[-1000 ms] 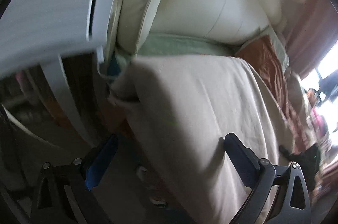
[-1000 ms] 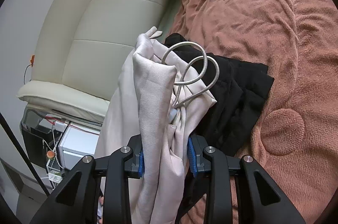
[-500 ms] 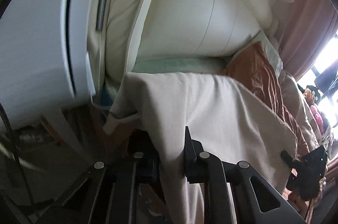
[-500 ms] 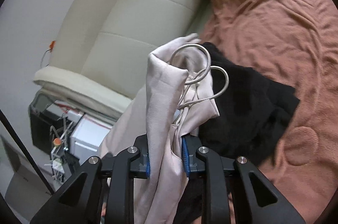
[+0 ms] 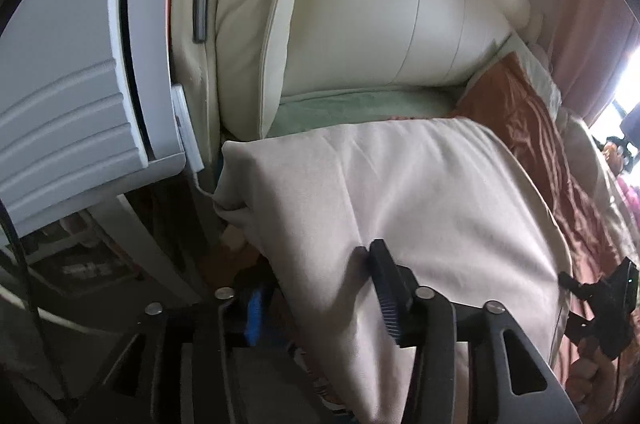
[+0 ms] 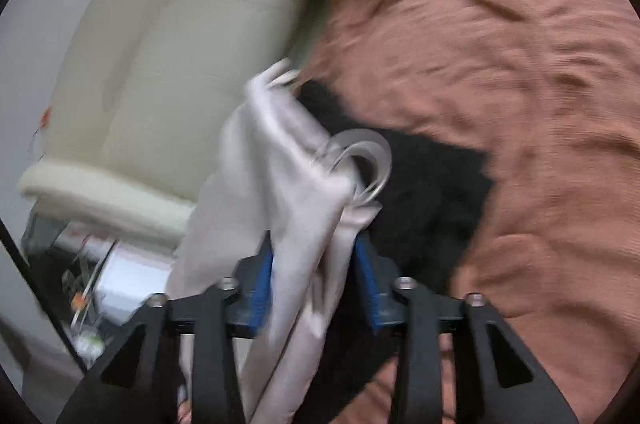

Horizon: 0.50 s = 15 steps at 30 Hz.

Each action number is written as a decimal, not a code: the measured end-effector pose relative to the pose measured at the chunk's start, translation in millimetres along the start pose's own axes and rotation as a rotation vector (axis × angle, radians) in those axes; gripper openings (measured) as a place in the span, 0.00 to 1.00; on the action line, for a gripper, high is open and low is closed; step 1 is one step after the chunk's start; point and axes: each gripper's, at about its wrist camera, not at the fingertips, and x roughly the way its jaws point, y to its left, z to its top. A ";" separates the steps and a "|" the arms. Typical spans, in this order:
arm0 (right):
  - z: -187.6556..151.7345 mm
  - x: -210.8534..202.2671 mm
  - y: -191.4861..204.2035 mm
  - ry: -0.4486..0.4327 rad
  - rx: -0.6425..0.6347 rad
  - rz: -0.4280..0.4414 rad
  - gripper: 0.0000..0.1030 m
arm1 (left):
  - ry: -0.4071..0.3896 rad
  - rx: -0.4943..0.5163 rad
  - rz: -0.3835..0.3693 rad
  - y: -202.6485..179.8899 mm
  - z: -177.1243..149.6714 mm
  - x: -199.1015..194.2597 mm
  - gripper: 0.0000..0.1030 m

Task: Fold large clothes
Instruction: 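Open both grippers to release the jacket and smooth it flat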

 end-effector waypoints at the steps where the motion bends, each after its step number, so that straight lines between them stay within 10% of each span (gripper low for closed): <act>1: 1.9 -4.4 -11.3 -0.021 0.030 -0.037 0.53 | 0.002 0.009 0.009 -0.9 -2.1 -1.5 0.54; 15: -25.9 -56.9 54.4 -0.106 -0.270 -0.118 0.55 | 0.053 0.022 -0.065 -16.6 -61.0 -30.3 0.66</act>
